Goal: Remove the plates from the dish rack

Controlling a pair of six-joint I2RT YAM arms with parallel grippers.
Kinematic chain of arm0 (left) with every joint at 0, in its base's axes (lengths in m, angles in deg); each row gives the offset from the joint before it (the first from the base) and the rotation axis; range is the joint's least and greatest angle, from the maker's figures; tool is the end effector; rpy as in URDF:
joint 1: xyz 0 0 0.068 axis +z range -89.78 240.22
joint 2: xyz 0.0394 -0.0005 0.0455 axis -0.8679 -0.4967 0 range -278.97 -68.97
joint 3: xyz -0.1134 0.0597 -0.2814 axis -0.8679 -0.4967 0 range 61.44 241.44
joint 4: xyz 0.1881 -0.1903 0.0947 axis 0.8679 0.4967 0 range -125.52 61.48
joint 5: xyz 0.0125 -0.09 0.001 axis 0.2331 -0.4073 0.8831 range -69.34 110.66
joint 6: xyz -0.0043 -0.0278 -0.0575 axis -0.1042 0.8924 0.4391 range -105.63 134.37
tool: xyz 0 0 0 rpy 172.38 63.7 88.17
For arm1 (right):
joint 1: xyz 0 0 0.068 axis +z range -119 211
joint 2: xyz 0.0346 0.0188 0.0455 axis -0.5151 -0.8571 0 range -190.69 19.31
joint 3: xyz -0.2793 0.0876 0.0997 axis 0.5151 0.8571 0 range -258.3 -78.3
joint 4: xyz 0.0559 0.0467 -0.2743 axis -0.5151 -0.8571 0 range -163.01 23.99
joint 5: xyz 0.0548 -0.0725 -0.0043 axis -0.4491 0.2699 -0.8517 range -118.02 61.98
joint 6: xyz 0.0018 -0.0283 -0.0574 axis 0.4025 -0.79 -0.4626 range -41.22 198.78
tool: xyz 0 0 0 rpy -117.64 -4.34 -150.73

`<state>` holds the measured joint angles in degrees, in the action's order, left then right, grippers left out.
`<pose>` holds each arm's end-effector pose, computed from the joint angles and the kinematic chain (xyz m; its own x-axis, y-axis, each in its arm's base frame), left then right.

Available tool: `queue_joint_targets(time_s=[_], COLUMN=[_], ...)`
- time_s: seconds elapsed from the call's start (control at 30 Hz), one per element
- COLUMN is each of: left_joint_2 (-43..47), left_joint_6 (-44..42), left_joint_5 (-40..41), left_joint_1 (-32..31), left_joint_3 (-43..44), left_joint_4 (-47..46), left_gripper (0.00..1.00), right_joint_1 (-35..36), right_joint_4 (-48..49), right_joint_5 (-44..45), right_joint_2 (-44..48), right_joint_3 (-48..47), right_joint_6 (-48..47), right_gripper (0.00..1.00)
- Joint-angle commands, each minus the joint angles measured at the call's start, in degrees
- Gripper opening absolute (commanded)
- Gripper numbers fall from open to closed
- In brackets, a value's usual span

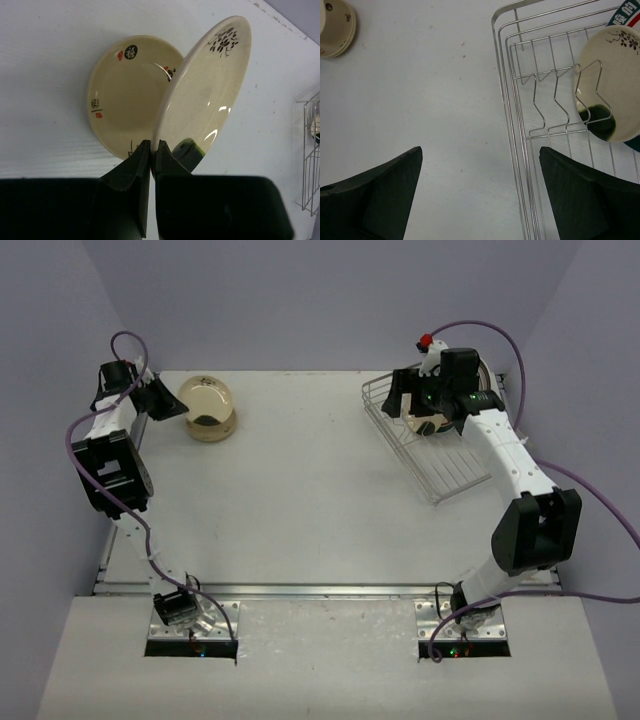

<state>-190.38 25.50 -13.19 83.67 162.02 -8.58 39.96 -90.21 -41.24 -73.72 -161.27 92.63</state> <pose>0.4945 0.1844 0.2460 -0.6690 -0.4650 -0.5798 -0.1184 0.8369 -0.5344 0.4054 0.0754 0.3578 -0.6209 0.1381 -0.7716 -0.1953 0.9261 0.3229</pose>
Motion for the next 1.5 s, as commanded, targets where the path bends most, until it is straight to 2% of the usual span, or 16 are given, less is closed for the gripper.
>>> queue_joint_targets(time_s=[0.0,0.23,0.33,0.4,0.43,0.57,0.6,0.63,0.67,0.7,0.83,0.87,0.97,1.03,1.2,1.47], left_joint_2=[-3.87,-7.79,-8.55,-8.65,-8.56,-6.89,-5.85,-5.21,-3.82,-2.03,4.90,7.08,18.41,24.22,34.26,40.57], left_joint_6=[2.56,2.79,2.37,2.14,2.08,1.30,1.04,0.80,0.18,-0.96,-6.02,-9.34,-17.19,-21.69,-25.03,-28.58], left_joint_5=[-0.86,-0.81,-0.69,-0.60,-0.60,-0.22,-0.03,0.22,1.26,2.79,10.44,15.50,27.08,32.20,36.39,41.50], left_joint_1=[1.04,1.16,1.16,1.16,1.16,1.16,1.16,1.16,1.09,1.02,-1.08,-2.85,-8.46,-12.77,-19.12,-27.18], left_joint_3=[5.12,7.26,7.29,7.26,7.26,7.18,7.19,7.27,7.62,7.82,7.32,6.34,-0.29,-7.84,-16.91,-26.33], left_joint_4=[-0.81,-0.88,-0.43,-0.14,-0.10,0.53,0.78,1.01,1.29,1.71,2.72,2.27,-1.69,-6.32,-9.74,-14.09], left_gripper=[0.00,0.00,0.06,0.20,0.23,0.59,0.73,0.77,0.93,0.99,1.00,1.00,1.00,1.00,1.00,1.00], right_joint_1=[-0.55,-0.70,-0.76,-0.79,-0.79,-0.89,-0.96,-0.97,-1.25,-1.37,-1.85,-1.97,-2.98,-4.31,-7.80,-10.47], right_joint_4=[1.96,1.74,1.55,1.61,1.63,1.61,1.62,1.70,1.70,1.64,1.61,1.62,1.69,1.61,1.69,1.70], right_joint_5=[1.09,1.14,1.52,1.85,2.19,3.95,4.66,5.06,5.75,6.79,9.56,11.14,13.26,14.33,13.62,11.75], right_joint_2=[3.00,2.53,2.21,2.02,1.83,1.05,0.81,0.65,0.37,-0.04,-1.54,-2.54,-5.60,-8.47,-14.13,-20.13], right_joint_3=[-0.08,-0.71,-1.17,-1.49,-1.57,-2.73,-3.20,-3.44,-3.93,-4.51,-6.13,-6.94,-9.08,-10.89,-14.83,-18.33], right_joint_6=[-0.85,-0.90,-0.91,-1.02,-1.06,-1.40,-1.58,-1.74,-2.22,-2.57,-4.64,-5.35,-8.42,-9.66,-13.08,-18.58], right_gripper=[0.99,0.99,0.99,0.99,0.99,0.99,0.99,0.99,0.99,0.99,0.99,0.99,0.99,0.93,0.73,0.59])
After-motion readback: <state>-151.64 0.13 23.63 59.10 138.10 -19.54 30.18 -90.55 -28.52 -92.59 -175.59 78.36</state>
